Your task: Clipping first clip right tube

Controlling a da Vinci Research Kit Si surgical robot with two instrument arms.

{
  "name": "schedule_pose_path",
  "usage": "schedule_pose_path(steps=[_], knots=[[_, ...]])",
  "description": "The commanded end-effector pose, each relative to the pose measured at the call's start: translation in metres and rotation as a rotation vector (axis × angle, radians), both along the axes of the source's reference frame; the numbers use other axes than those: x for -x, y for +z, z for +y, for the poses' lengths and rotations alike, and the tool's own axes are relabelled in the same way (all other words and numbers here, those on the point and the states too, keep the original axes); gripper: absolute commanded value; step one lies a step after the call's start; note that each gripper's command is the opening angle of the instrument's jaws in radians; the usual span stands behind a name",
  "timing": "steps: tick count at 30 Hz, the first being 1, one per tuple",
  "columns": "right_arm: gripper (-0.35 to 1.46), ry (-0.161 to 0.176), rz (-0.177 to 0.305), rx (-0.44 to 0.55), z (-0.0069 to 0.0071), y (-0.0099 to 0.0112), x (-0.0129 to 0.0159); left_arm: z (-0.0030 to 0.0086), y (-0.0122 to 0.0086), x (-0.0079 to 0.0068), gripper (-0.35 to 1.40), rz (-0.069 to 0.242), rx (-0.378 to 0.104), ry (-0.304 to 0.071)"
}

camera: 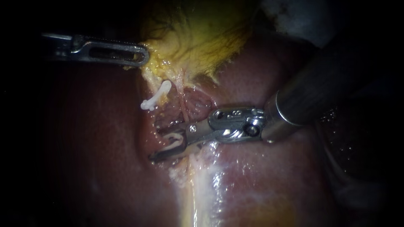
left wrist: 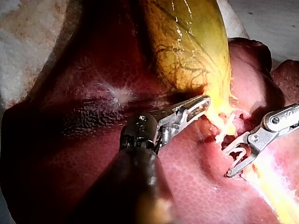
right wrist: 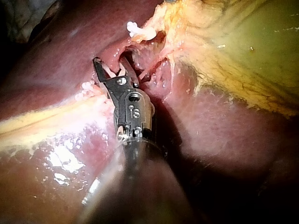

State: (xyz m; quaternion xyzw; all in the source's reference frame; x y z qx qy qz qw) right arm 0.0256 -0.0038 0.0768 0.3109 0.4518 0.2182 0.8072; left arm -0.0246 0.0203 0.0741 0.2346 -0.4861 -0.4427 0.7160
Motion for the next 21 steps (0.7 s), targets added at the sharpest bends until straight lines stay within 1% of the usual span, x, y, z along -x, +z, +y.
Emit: schedule_pose_path(steps=[1,4,6,9,10,12,14,18,21], knots=[[0.16,0.0,0.0,0.0,0.0,0.0,0.0,0.0,0.0,0.0,-0.35,0.0,0.0,0.0],[0.32,0.0,0.0,-0.002,0.0002,-0.0002,0.0,0.0,0.0,-0.0001,-0.35,0.0,0.0,0.0],[0.44,0.007,0.014,-0.004,0.0004,-0.0004,0.0,0.0,0.0,-0.0001,-0.35,0.0,0.0,0.0],[0.55,0.016,0.03,-0.007,0.0007,-0.0006,-0.0001,0.0,0.0,-0.0002,-0.35,-0.001,0.0,0.001],[0.56,0.015,0.03,-0.008,0.0008,-0.0006,-0.0001,0.0,0.0,-0.0002,-0.35,-0.001,0.0,0.001],[0.6,0.027,0.024,-0.009,0.001,-0.0008,-0.0001,0.0,-0.0001,-0.0003,-0.35,-0.001,0.0,0.002],[0.6,0.03,0.025,0.003,0.0013,-0.0011,0.0001,0.0,-0.0001,-0.0004,-0.35,-0.001,0.0,0.002],[0.6,0.02,0.036,0.013,0.0022,-0.0025,0.0009,0.0,-0.0001,-0.0004,-0.35,-0.001,0.0,0.002],[0.6,0.02,0.043,0.016,0.0031,-0.0039,0.0015,0.0,0.0,-0.0005,-0.35,-0.002,0.0,0.003]])
